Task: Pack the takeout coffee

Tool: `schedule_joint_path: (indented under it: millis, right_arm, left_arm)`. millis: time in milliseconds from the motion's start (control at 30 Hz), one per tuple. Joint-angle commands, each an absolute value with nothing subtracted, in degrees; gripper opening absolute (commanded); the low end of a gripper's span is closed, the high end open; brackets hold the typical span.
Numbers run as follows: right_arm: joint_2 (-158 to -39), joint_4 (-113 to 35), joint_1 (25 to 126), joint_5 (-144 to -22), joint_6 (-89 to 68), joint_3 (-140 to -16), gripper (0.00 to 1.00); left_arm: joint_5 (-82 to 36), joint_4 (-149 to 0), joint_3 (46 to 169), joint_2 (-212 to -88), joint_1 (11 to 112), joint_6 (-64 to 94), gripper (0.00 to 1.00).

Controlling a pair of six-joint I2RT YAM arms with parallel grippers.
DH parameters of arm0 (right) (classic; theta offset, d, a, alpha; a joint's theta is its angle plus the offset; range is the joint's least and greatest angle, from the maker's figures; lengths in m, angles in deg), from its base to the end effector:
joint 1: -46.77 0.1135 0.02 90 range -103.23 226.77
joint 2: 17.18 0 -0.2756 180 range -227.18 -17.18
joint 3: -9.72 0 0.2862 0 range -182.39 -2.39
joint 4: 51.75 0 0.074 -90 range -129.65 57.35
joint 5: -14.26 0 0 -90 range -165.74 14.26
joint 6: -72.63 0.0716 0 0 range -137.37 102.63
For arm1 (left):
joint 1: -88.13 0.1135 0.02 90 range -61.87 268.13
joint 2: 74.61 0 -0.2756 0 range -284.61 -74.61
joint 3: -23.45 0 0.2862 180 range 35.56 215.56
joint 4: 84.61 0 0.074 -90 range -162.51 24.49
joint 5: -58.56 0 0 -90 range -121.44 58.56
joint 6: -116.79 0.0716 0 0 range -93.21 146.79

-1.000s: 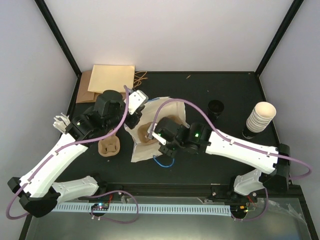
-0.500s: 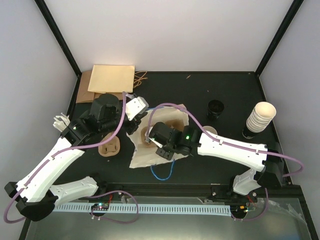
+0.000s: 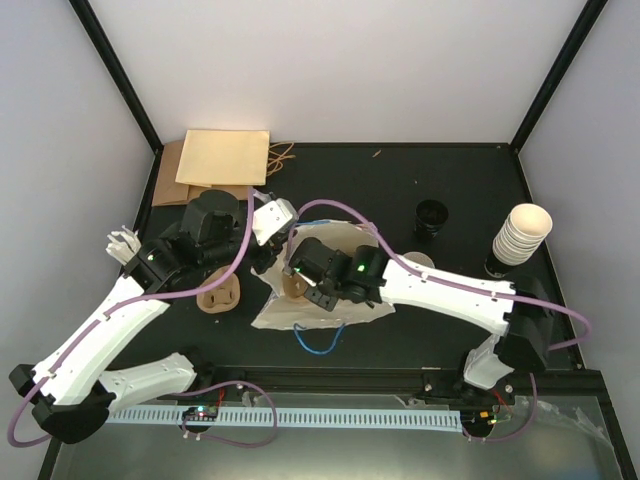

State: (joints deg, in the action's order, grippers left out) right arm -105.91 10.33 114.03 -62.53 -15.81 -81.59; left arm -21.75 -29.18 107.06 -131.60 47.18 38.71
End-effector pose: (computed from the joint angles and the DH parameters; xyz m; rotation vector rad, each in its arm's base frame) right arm 0.1592 0.3374 0.2781 -1.3269 2.2047 0.1506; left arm 0.1827 -0.1745 0.4032 1.0288 1.8330 -0.4834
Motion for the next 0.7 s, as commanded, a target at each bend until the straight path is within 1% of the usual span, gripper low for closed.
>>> schedule_joint_path:
  millis: [0, 133, 300, 533, 667]
  right_arm:
    - [-108.2, 11.9, 115.0, -53.5, -17.8, -81.6, 0.01]
    - [-106.0, 7.8, 115.1, -52.6, -19.2, -77.8, 0.01]
    - [-104.0, 2.7, 115.3, -52.9, -27.7, -74.8, 0.01]
    - [-106.7, 1.7, 116.5, -55.5, -39.7, -74.8, 0.01]
    - [-108.6, 2.3, 117.3, -55.4, -41.3, -72.1, 0.01]
  left_arm:
    - [-22.5, -28.7, 110.6, -131.7, 47.3, 39.8, 0.01]
    - [-22.1, -27.8, 112.5, -132.0, 47.2, 41.1, 0.01]
    - [-19.1, -27.2, 113.3, -132.3, 47.1, 41.8, 0.02]
    - [-20.3, -27.3, 113.5, -132.6, 46.8, 41.9, 0.02]
    - [-20.5, -26.6, 114.2, -132.2, 46.6, 43.0, 0.02]
